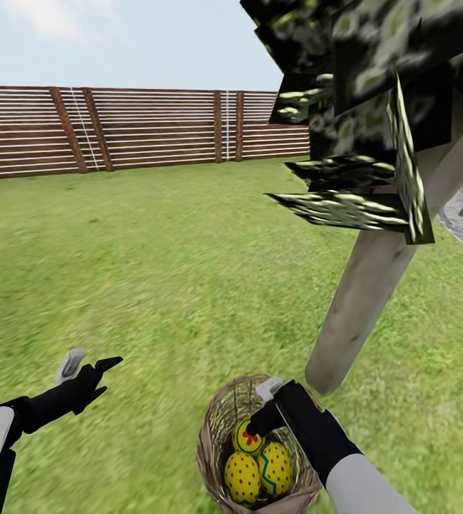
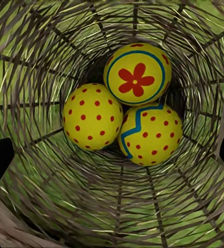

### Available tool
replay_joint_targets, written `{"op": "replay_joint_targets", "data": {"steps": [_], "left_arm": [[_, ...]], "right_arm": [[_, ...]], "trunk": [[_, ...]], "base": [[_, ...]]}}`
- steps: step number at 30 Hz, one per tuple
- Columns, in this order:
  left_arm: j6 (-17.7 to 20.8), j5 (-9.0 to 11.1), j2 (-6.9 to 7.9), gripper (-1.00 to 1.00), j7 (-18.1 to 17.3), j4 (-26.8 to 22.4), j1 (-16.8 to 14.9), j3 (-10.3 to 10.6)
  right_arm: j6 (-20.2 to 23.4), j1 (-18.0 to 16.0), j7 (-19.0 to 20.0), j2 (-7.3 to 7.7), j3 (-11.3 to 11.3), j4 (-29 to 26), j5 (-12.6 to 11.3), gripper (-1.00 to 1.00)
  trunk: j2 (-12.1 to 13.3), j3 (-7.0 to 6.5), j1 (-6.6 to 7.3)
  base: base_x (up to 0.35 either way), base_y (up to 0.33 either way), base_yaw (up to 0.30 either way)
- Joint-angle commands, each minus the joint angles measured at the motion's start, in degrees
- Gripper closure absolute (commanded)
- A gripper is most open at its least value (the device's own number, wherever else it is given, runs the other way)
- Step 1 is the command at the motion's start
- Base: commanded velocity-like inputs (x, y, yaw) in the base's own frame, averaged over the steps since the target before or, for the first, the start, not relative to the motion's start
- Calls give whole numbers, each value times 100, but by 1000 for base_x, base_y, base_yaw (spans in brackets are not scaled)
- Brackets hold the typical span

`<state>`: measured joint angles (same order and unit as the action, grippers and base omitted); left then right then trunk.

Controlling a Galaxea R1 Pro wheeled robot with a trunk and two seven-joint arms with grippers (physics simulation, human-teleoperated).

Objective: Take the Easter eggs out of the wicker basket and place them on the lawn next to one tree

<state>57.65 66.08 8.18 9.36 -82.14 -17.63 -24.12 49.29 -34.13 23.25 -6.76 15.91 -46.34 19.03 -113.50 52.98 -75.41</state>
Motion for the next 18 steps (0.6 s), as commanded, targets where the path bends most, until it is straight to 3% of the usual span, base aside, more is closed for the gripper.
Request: {"op": "replay_joint_targets", "data": {"steps": [1, 3, 7, 8, 10, 12, 14, 18], "left_arm": [[25, 63, 0, -100, 57, -4, -4, -8], [26, 63, 0, -100, 57, -4, -4, -10], [27, 63, 0, -100, 57, -4, -4, -9], [27, 63, 0, -100, 55, -4, -4, -11], [27, 63, 0, -100, 37, -4, -4, -11], [27, 63, 0, -100, 33, -4, -4, -13], [27, 63, 0, -100, 31, -4, -4, -14], [27, 63, 0, -100, 31, -4, -4, -14]], "right_arm": [[-85, -37, 39, -5, 2, 29, 22, -100], [-166, -64, 24, -7, 1, 66, -59, -100], [-255, -202, -420, -9, 0, 323, -552, -100], [-262, -226, -586, -9, 0, 390, -713, -100], [-275, -274, -1105, -10, 3, 493, -1302, -100], [-283, -301, -1443, -10, 7, 519, -1601, -100], [-286, -327, -1710, -39, 8, 542, -1768, -100], [-288, -342, -1827, -99, 9, 593, -1851, -100]], "trunk": [[-44, 23, -22], [-124, 59, -66], [-284, 131, -154], [-325, 149, -176], [-405, 185, -220], [-485, 221, -263], [-565, 257, -307], [-726, 329, -395]], "base": [[0, 0, 0], [0, 0, 0], [0, 0, 0], [0, 0, 0], [0, 0, 0], [0, 0, 0], [0, 0, 0], [0, 0, 0]]}}
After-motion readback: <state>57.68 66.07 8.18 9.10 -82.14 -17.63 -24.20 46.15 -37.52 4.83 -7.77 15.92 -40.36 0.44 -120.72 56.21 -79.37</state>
